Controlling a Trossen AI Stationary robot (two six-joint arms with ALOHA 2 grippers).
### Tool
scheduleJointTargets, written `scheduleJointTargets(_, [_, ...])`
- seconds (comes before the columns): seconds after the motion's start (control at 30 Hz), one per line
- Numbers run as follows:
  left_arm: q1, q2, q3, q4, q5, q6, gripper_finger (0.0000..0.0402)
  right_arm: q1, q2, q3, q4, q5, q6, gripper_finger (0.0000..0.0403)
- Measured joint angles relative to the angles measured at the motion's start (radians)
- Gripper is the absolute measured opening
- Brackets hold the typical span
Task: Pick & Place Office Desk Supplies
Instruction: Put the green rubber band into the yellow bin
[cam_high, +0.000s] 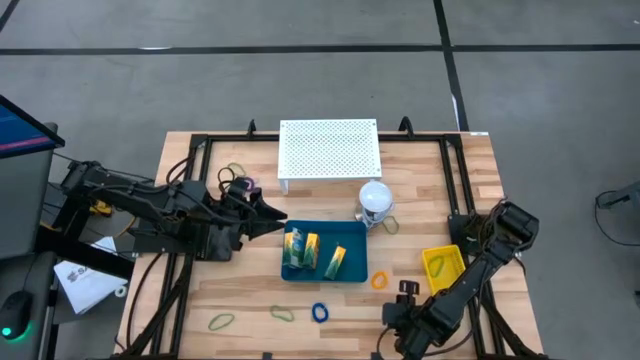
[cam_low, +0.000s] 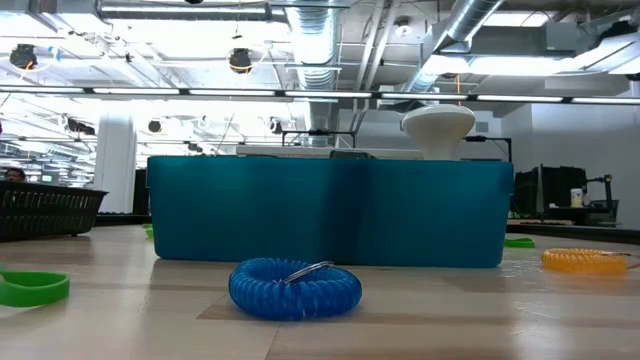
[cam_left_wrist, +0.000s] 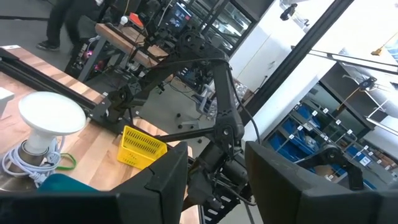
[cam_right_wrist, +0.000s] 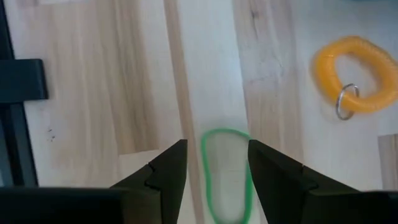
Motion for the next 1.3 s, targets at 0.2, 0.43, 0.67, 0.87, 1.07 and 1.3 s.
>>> scheduleJointTargets(0.2, [0.000,0.000,0.000,0.000,0.000,0.000,0.0155,0.007,0.000,-0.048,0.012,0.000,0.026,0.0166])
scheduleJointTargets(0.43, [0.000,0.000,0.000,0.000,0.000,-0.003,0.0155,0.006,0.000,-0.064,0.021,0.014,0.026,0.0166])
scheduleJointTargets(0.67, [0.000,0.000,0.000,0.000,0.000,-0.005,0.0155,-0.004,0.000,-0.064,0.030,0.056,0.030,0.0140])
scheduleJointTargets(0.87, [0.000,0.000,0.000,0.000,0.000,-0.006,0.0155,-0.004,0.000,-0.068,0.035,0.060,0.031,0.0101])
scheduleJointTargets(1.07, [0.000,0.000,0.000,0.000,0.000,-0.006,0.0155,0.014,-0.003,-0.127,0.086,0.044,0.112,0.0082])
scheduleJointTargets(1.3, [0.000,0.000,0.000,0.001,0.000,-0.006,0.0155,0.020,-0.005,-0.136,0.091,0.044,0.123,0.0080])
